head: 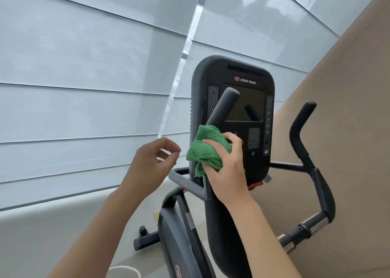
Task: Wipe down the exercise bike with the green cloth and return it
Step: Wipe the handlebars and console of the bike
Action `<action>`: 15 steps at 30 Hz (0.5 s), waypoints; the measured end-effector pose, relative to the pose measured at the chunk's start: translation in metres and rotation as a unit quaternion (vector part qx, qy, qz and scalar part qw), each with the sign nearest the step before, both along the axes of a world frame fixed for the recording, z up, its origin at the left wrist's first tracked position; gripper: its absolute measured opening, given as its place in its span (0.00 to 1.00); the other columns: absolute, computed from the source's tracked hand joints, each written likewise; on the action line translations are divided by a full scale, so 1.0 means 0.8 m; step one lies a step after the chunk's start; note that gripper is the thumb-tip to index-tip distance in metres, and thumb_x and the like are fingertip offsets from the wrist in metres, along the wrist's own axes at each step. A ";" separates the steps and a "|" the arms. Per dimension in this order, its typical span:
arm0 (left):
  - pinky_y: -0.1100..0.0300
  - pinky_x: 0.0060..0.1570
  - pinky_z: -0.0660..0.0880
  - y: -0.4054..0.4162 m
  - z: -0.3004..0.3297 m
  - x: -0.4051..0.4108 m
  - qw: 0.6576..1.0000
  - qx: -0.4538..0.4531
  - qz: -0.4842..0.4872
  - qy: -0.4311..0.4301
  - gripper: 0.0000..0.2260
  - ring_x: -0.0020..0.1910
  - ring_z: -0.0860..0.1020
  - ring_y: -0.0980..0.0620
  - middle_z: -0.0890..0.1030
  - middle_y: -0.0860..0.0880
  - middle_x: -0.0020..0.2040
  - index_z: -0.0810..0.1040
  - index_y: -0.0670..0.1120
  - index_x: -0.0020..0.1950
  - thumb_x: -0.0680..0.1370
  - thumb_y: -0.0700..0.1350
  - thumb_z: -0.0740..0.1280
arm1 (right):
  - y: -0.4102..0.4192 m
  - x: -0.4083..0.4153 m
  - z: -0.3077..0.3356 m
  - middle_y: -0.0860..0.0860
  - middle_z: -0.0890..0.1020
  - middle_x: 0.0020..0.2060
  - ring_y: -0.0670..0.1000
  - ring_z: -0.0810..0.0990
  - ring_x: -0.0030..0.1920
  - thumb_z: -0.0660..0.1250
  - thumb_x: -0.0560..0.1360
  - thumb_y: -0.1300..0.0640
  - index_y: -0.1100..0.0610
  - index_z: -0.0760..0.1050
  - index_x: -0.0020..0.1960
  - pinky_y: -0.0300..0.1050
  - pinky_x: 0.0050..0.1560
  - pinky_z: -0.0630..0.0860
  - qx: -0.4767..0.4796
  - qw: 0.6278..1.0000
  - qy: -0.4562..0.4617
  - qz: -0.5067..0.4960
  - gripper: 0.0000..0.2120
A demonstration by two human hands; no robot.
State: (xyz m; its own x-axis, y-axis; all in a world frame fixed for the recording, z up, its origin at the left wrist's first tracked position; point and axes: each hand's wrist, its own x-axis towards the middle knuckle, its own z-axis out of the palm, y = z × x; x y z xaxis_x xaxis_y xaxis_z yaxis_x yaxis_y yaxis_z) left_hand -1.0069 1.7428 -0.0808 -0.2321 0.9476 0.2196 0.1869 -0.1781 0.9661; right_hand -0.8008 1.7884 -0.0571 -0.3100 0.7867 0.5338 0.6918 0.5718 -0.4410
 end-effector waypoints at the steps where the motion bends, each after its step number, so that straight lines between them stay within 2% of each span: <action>1: 0.63 0.43 0.78 0.000 0.000 0.006 1.000 -0.001 -0.004 0.002 0.09 0.44 0.85 0.50 0.85 0.58 0.47 0.83 0.55 0.45 0.79 0.40 0.71 | -0.004 0.007 0.002 0.48 0.66 0.68 0.54 0.71 0.68 0.76 0.75 0.60 0.45 0.80 0.65 0.54 0.71 0.75 -0.018 1.000 0.004 0.006 0.21; 4: 0.66 0.37 0.76 0.004 -0.001 0.024 1.000 -0.001 -0.020 -0.002 0.08 0.44 0.85 0.51 0.85 0.58 0.46 0.83 0.55 0.47 0.80 0.41 0.71 | -0.024 0.023 -0.001 0.45 0.68 0.64 0.52 0.75 0.64 0.76 0.75 0.61 0.44 0.80 0.66 0.52 0.66 0.77 -0.086 0.996 0.019 0.030 0.22; 8: 0.64 0.43 0.79 0.014 -0.001 0.044 0.999 0.022 -0.034 -0.008 0.12 0.42 0.83 0.52 0.84 0.55 0.47 0.82 0.59 0.55 0.79 0.41 0.71 | -0.056 0.045 -0.014 0.44 0.70 0.62 0.52 0.75 0.63 0.75 0.73 0.60 0.41 0.82 0.64 0.52 0.63 0.79 -0.128 0.990 0.023 0.044 0.23; 12: 0.70 0.41 0.76 0.019 -0.001 0.055 0.999 0.021 -0.048 -0.012 0.16 0.39 0.81 0.57 0.84 0.54 0.46 0.82 0.62 0.56 0.79 0.39 0.71 | -0.066 0.052 -0.005 0.44 0.72 0.61 0.52 0.77 0.63 0.75 0.73 0.56 0.40 0.83 0.61 0.52 0.62 0.79 -0.178 0.982 0.040 0.044 0.19; 15: 0.70 0.39 0.75 0.021 0.002 0.052 0.999 0.013 -0.049 0.000 0.15 0.40 0.82 0.53 0.84 0.56 0.46 0.84 0.62 0.55 0.79 0.40 0.71 | -0.069 0.060 0.005 0.43 0.72 0.61 0.50 0.77 0.62 0.73 0.71 0.51 0.40 0.83 0.59 0.49 0.62 0.79 -0.190 0.980 0.034 0.054 0.18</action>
